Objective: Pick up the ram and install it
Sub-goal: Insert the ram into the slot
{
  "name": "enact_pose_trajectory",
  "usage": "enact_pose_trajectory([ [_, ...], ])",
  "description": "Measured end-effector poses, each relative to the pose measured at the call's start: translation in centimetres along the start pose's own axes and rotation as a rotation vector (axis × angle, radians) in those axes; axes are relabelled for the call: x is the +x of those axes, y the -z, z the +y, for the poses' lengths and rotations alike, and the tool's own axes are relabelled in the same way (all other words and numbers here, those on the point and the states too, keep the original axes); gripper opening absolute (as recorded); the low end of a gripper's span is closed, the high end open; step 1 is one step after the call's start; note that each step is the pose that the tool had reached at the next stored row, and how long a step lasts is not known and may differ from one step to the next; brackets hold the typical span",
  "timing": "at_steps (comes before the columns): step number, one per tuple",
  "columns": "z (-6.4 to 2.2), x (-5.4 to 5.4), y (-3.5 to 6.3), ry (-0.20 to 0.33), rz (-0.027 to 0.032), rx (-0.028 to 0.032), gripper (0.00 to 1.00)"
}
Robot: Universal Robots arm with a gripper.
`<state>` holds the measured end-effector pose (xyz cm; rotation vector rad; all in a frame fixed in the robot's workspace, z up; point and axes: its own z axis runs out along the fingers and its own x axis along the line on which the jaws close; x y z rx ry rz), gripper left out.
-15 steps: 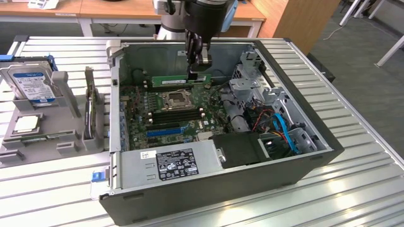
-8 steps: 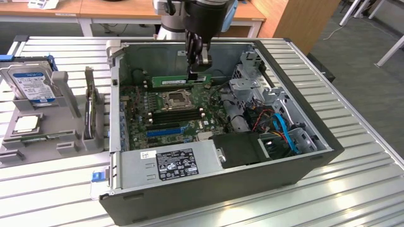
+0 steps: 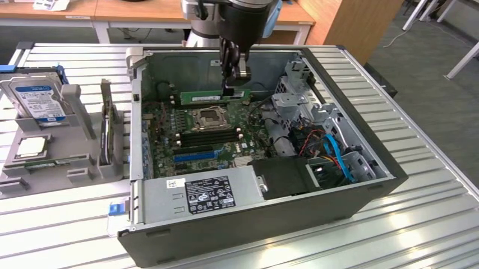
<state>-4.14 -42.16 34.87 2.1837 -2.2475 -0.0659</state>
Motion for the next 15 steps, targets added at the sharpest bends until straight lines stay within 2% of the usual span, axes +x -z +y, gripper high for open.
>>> enact_pose_trajectory([
  [15, -0.02, 0.01, -0.49, 0.000, -0.0001, 0.0001, 0.12],
])
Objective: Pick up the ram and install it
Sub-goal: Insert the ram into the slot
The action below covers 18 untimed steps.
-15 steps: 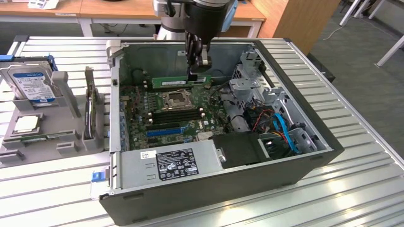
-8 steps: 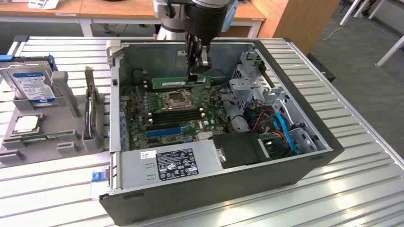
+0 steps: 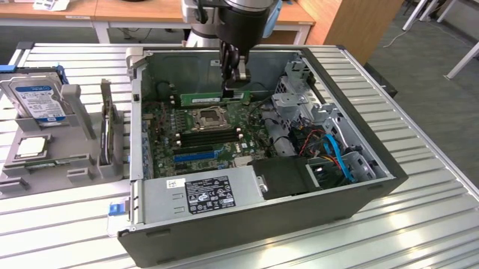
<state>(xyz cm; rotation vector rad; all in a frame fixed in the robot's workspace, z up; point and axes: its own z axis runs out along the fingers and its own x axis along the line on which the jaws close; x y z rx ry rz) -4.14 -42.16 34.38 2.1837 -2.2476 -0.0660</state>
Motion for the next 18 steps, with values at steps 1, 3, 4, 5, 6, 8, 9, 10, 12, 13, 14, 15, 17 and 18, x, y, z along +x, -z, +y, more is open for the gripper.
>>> enact_pose_trajectory([
  [1, 0.00, 0.0, -0.04, 0.000, 0.0000, 0.0000, 0.12],
  [3, -0.01, 0.0, -0.14, 0.000, 0.0000, 0.0000, 0.12],
  [4, -0.01, 0.0, -0.18, 0.000, 0.0000, 0.0000, 0.12],
  [5, -0.01, 0.0, -0.23, 0.000, 0.0000, 0.0000, 0.12],
  [6, -0.01, 0.0, -0.28, 0.000, 0.0000, 0.0000, 0.12],
  [8, -0.01, 0.0, -0.39, 0.000, -0.0001, 0.0000, 0.12],
  [9, -0.02, 0.0, -0.45, 0.000, -0.0001, 0.0000, 0.12],
  [10, -0.02, 0.0, -0.51, 0.000, 0.0000, 0.0000, 0.12],
  [12, -0.02, 0.0, -0.64, 0.000, 0.0000, 0.0000, 0.12],
  [13, -0.03, 0.0, -0.71, 0.000, 0.0000, 0.0000, 0.12],
  [14, -0.03, 0.0, -0.78, 0.000, 0.0000, 0.0000, 0.12],
  [15, -0.03, 0.0, -0.85, 0.000, 0.0000, -0.0001, 0.12],
  [17, -0.03, 0.0, -0.98, 0.000, 0.0000, 0.0000, 0.12],
  [18, -0.04, 0.0, -1.05, 0.000, 0.0000, 0.0000, 0.12],
])
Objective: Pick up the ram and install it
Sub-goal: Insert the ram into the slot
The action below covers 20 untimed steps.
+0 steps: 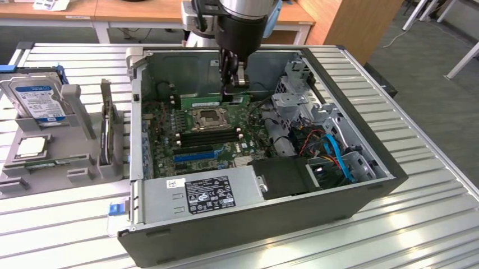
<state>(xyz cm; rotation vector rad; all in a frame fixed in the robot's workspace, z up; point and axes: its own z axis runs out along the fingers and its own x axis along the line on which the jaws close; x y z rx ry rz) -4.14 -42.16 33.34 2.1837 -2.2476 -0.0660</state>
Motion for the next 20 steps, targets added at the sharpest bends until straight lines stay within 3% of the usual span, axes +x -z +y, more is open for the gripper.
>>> enact_pose_trajectory([
  [20, -0.06, 0.0, -1.60, 0.000, -0.0001, 0.0000, 0.12],
])
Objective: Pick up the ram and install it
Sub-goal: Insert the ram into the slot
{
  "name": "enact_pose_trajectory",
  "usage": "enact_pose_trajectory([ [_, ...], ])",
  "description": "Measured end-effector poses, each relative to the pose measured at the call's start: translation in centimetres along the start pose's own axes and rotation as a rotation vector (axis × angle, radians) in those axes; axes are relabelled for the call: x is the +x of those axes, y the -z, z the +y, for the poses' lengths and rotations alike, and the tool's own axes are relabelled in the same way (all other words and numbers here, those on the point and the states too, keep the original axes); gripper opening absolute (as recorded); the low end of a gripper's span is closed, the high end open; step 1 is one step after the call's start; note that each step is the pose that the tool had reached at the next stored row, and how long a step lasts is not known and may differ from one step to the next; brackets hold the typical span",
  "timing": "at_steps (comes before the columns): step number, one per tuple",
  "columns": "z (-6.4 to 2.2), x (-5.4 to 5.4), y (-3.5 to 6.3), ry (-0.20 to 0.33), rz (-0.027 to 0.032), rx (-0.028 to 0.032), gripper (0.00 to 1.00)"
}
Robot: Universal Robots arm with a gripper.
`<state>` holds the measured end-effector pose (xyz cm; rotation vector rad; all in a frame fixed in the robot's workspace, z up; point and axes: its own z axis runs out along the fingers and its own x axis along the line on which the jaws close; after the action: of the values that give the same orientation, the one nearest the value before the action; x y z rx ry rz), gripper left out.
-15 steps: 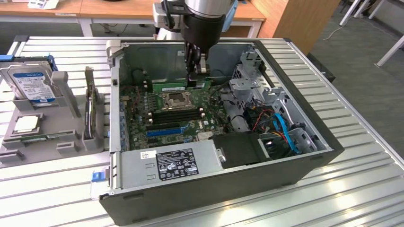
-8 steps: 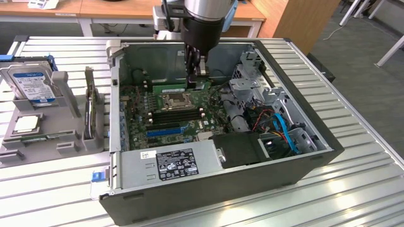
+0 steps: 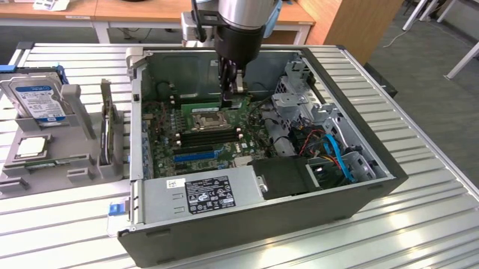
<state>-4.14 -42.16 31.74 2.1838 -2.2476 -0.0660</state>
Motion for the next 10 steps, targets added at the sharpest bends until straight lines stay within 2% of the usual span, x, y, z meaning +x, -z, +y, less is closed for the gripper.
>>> enact_pose_trajectory([
  [10, -0.03, 0.03, -0.95, 0.000, 0.0001, -0.0001, 0.12],
])
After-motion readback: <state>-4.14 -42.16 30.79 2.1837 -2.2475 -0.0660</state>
